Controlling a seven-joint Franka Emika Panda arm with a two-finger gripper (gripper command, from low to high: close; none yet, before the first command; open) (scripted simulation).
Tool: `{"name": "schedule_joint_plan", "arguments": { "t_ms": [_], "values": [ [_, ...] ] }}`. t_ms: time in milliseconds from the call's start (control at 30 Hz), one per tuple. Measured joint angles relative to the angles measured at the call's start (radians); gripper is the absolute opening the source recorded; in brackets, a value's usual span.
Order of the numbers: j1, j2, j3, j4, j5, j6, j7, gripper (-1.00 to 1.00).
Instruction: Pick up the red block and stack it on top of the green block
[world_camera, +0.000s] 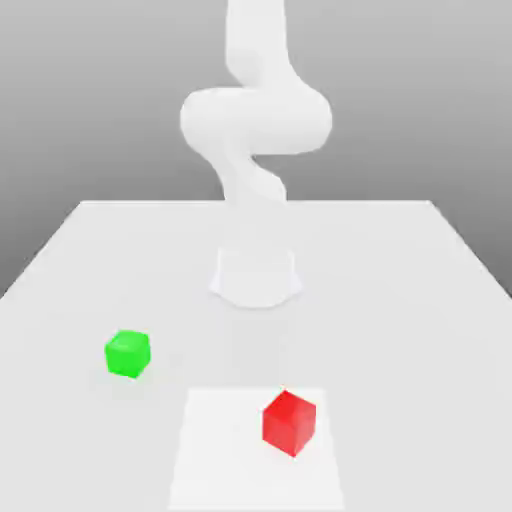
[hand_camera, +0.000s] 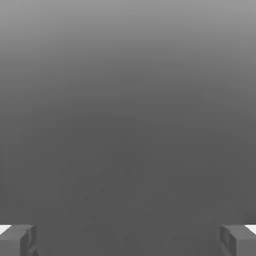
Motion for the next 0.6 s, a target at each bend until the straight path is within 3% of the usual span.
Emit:
{"name": "schedule_joint_plan", "arguments": {
  "t_ms": [200, 367, 500, 600],
  "values": [
    [0.032, 0.24, 0.0, -0.117, 0.125, 0.121, 0.109, 0.0],
    [0.037, 0.427, 0.042, -0.21, 0.172, 0.22, 0.233, 0.0],
    [0.031, 0.569, 0.081, -0.288, 0.143, 0.306, 0.381, 0.0],
    [0.024, 0.668, 0.095, -0.347, 0.058, 0.374, 0.536, 0.0]
  ]
}}
